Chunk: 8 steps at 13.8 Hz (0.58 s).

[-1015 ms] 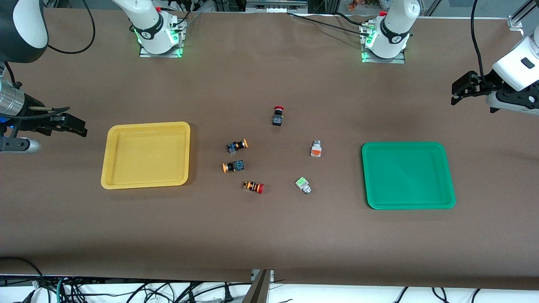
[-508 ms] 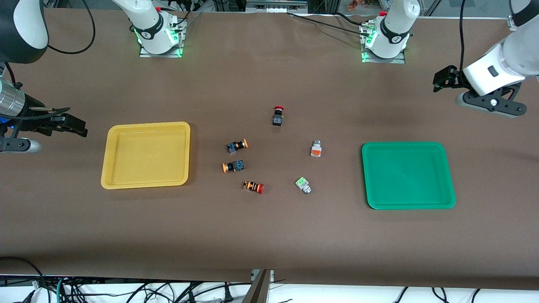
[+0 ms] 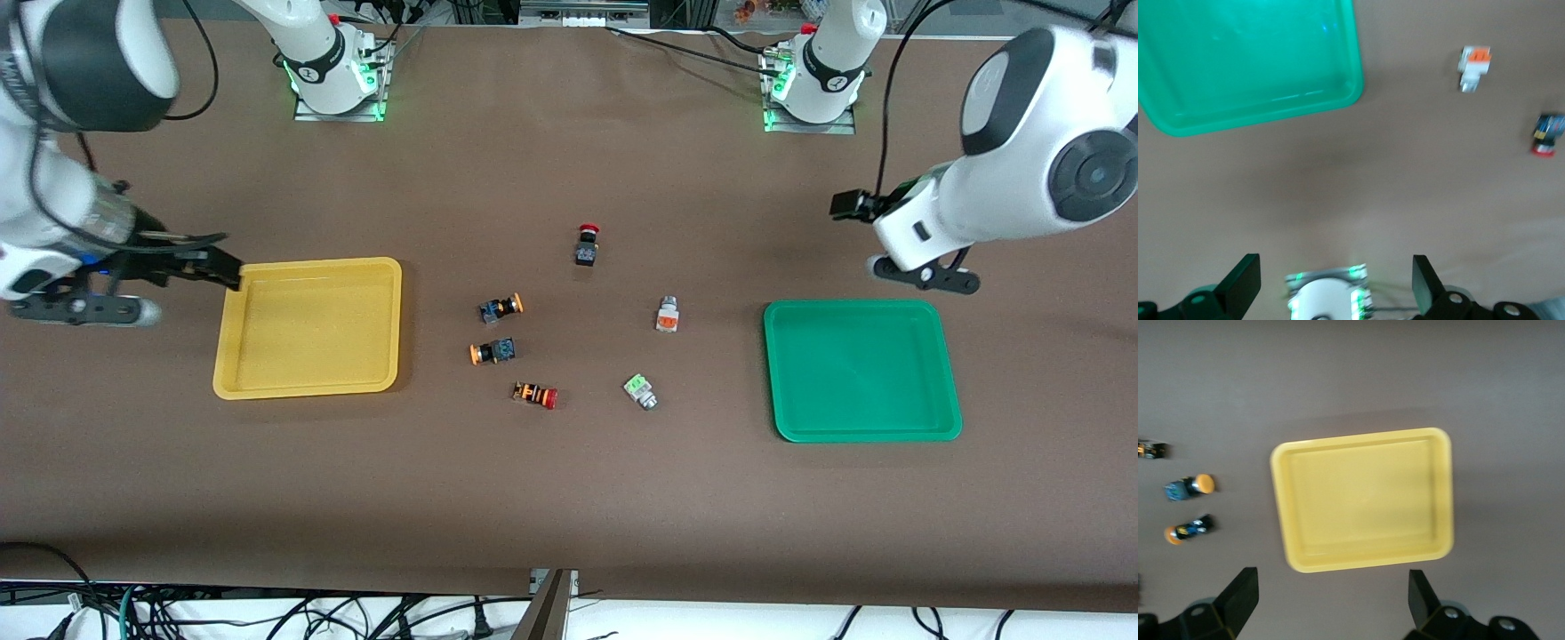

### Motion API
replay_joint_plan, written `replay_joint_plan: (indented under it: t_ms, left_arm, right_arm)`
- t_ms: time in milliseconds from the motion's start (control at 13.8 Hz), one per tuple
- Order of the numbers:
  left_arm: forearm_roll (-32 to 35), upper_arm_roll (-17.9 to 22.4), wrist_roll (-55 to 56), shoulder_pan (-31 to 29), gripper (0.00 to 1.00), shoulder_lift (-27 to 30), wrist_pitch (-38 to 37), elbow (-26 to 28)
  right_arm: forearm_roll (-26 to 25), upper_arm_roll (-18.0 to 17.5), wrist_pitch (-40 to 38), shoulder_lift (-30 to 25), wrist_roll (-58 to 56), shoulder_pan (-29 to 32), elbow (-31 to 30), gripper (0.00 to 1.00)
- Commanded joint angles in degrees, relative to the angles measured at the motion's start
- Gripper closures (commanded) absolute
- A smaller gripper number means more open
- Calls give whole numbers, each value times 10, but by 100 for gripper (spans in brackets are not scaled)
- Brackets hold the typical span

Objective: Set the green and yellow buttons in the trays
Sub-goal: 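Reach the right gripper to yellow buttons while the left gripper reaches white button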

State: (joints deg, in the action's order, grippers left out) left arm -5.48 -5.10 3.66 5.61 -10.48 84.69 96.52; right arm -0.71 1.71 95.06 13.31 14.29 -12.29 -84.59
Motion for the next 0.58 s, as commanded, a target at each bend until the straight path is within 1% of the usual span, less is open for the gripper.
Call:
replay_joint_plan:
  t_ms: [0,218,363,508]
  left_arm:
    - [-12,-15,91,37,0,-45,55,-5]
    - [-12,-15,164,81,0,-98,128,-3]
    - [-12,-15,180,96,0,-124,169,-2]
    - [-11,-15,194,119,0,-147,215,7]
  right_arm:
    - [-13,2,35,27,96,-63,3,1]
    - [-10,2,96,73,200,-120,3,1]
    - [-6,2,143,106,271,-145,3,1]
    - [-4,2,200,150,332,-164,4,1]
